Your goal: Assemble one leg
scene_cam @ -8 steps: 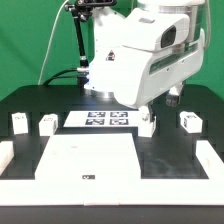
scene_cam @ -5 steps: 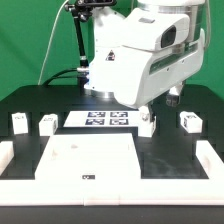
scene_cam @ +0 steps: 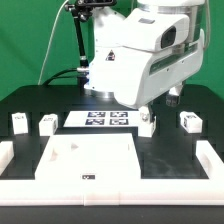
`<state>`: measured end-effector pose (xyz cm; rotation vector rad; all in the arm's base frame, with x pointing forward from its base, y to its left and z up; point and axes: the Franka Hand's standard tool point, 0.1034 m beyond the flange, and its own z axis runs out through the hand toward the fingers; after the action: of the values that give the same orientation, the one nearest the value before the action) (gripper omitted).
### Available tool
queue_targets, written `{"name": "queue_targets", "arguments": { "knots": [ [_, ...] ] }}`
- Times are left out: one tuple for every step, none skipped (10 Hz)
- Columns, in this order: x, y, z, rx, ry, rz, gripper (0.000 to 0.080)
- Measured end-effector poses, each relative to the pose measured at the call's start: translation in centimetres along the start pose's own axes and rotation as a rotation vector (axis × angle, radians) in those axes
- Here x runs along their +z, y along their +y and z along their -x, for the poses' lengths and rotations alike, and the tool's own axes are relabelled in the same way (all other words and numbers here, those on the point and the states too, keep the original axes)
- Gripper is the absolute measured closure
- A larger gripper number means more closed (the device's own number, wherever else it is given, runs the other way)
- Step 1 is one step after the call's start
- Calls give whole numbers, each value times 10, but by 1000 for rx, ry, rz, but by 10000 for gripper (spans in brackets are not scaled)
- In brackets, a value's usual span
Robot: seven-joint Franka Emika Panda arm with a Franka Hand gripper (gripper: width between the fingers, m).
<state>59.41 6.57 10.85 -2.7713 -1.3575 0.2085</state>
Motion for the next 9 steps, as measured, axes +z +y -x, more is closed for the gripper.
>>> {"name": "queue_targets", "arguments": {
  "knots": [
    [5, -5, 3, -30, 4, 4, 150],
    [12, -7, 9, -106, 23, 21, 150],
    [21, -10, 21, -188, 33, 32, 150],
    [30, -12, 35, -305, 51, 56, 150],
    [36, -13, 47, -342, 56, 62, 150],
    [40, -10, 54, -348, 56, 61, 150],
    [39, -10, 53, -348, 56, 61, 150],
    [39, -11, 53, -349, 56, 61, 150],
    [40, -11, 53, -348, 56, 61, 150]
  ]
}}
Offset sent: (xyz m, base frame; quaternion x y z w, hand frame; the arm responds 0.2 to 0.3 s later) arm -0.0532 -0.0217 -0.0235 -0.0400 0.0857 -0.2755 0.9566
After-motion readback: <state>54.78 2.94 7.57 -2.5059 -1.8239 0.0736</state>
